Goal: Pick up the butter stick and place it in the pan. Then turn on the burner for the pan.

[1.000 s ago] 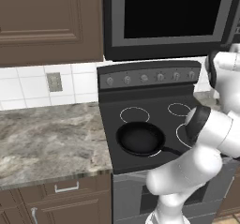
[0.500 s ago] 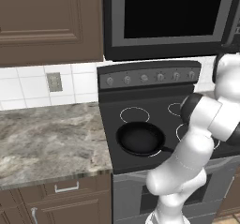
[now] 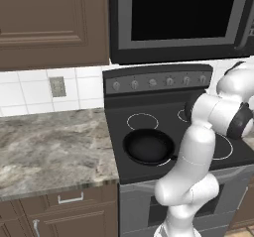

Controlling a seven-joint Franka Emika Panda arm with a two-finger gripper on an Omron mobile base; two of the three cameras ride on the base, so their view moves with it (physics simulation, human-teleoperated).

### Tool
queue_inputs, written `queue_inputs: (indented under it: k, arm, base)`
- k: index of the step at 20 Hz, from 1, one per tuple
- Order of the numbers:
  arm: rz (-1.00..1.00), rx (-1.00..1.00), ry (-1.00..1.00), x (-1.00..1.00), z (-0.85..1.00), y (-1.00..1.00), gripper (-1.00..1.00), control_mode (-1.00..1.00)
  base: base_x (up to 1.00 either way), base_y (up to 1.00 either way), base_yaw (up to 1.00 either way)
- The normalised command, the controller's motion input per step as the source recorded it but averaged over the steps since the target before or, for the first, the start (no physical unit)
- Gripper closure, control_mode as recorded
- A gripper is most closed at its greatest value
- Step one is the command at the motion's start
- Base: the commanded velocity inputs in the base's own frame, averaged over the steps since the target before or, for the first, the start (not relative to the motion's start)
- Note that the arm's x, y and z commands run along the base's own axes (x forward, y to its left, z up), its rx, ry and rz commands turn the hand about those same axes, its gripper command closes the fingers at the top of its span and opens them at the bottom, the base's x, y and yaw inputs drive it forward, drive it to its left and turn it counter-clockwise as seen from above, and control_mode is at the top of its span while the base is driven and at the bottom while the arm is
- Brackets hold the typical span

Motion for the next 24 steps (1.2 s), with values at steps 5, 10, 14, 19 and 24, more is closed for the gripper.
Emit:
queue_inputs:
  k: [5,10,14,19,24]
  arm:
    - [0.03,0.0,0.0,0.17,-0.17,-0.28,-1.0,-1.0]
    - [0.04,0.0,0.0,0.23,-0.12,-0.2,-1.0,-1.0]
    - [0.04,0.0,0.0,0.2,-0.11,-0.2,-1.0,-1.0]
    - [0.03,0.0,0.0,0.15,-0.1,-0.2,-1.0,-1.0]
    - [0.03,0.0,0.0,0.15,-0.08,-0.16,-1.0,-1.0]
  base:
    - [0.0,0.0,0.0]
    - [0.0,0.0,0.0]
    - [0.0,0.0,0.0]
    - [0.0,0.0,0.0]
    - [0.0,0.0,0.0]
